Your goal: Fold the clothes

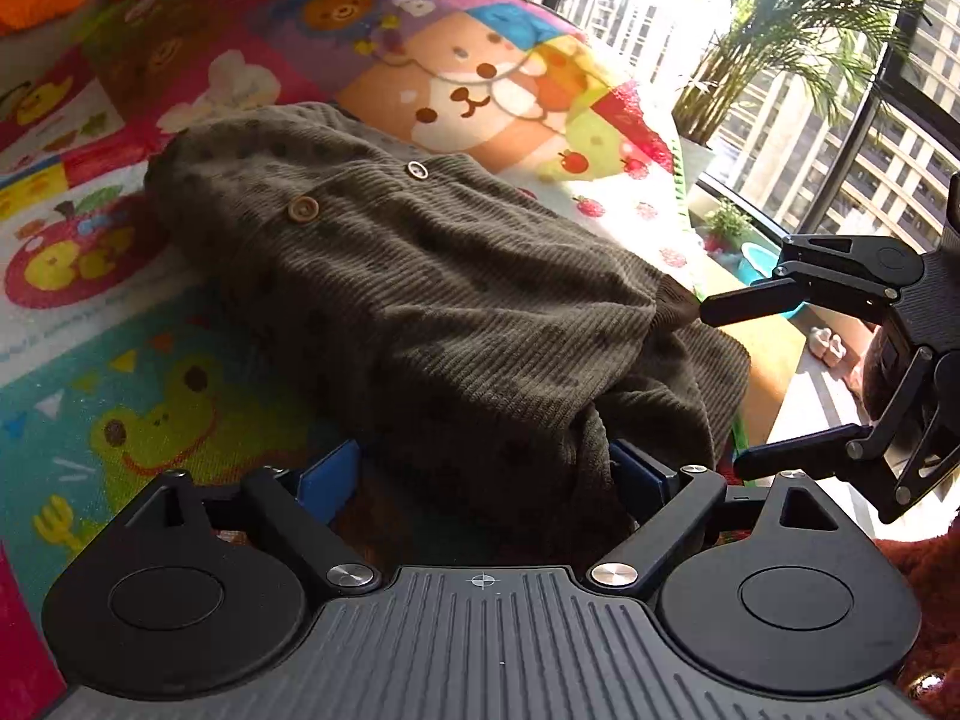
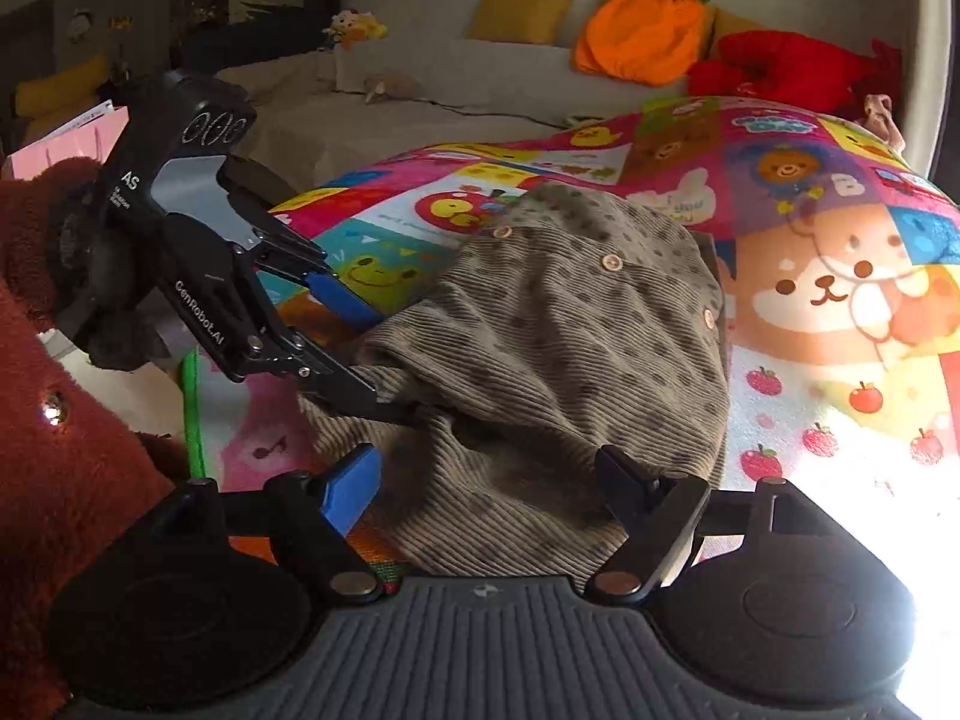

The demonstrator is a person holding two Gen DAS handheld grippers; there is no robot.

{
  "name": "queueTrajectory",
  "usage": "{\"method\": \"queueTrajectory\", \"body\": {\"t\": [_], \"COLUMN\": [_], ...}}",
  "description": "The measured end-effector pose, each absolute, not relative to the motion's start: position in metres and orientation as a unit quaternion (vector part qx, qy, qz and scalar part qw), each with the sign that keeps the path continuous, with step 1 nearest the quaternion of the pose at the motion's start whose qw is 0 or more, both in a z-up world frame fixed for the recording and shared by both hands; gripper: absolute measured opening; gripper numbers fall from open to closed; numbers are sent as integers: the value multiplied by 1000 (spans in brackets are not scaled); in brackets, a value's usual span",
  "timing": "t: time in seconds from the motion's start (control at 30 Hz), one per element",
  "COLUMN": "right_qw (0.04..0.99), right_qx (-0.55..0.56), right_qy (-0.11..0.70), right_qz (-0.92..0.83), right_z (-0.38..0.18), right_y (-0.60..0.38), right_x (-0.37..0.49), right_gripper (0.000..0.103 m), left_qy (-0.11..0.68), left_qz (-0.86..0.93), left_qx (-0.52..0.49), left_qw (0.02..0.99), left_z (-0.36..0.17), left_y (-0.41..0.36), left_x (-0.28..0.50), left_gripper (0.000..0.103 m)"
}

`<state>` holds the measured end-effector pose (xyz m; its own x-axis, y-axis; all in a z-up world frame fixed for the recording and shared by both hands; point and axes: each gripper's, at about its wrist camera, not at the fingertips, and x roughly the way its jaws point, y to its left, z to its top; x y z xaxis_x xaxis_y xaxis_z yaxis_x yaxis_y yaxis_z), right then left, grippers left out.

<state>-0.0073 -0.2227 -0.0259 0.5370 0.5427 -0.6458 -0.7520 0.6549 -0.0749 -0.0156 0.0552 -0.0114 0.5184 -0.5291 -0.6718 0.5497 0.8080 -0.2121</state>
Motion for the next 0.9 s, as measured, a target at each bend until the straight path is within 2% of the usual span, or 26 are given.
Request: {"method": "queueTrajectory", "body": {"t": [0.17,0.23,0.27,0.3,0.47,0.63,0.73,0.77,0.8,0.87,0.9], "right_qw": [831,837,842,848,862,860,869,872,876,883,885], "right_qx": [-273,-267,-237,-203,-72,-69,-109,-132,-155,-195,-214], "right_qy": [277,279,292,305,345,353,318,298,278,246,233], "right_qz": [398,386,386,382,364,361,364,364,364,350,341], "right_z": [-52,-55,-51,-46,-30,-38,-35,-32,-29,-28,-28], "right_y": [-184,-183,-187,-191,-221,-223,-224,-225,-226,-228,-228], "right_x": [-20,-12,-3,5,39,31,14,5,-4,-15,-18], "right_gripper": [79,57,43,33,28,28,31,40,56,70,71], "left_qy": [329,307,296,288,235,186,198,211,223,237,241], "left_qz": [-291,-286,-284,-283,-306,-316,-308,-309,-310,-312,-314], "left_qx": [81,120,143,162,267,344,306,268,230,172,153], "left_qw": [895,900,901,900,883,865,879,888,895,904,906], "left_z": [10,15,15,15,1,-20,-16,-9,-2,10,14], "left_y": [58,55,50,46,12,-21,-18,-11,-4,8,12], "left_x": [-37,-46,-49,-51,-61,-56,-36,-27,-18,-3,3], "left_gripper": [97,98,99,99,100,100,101,101,101,101,101]}}
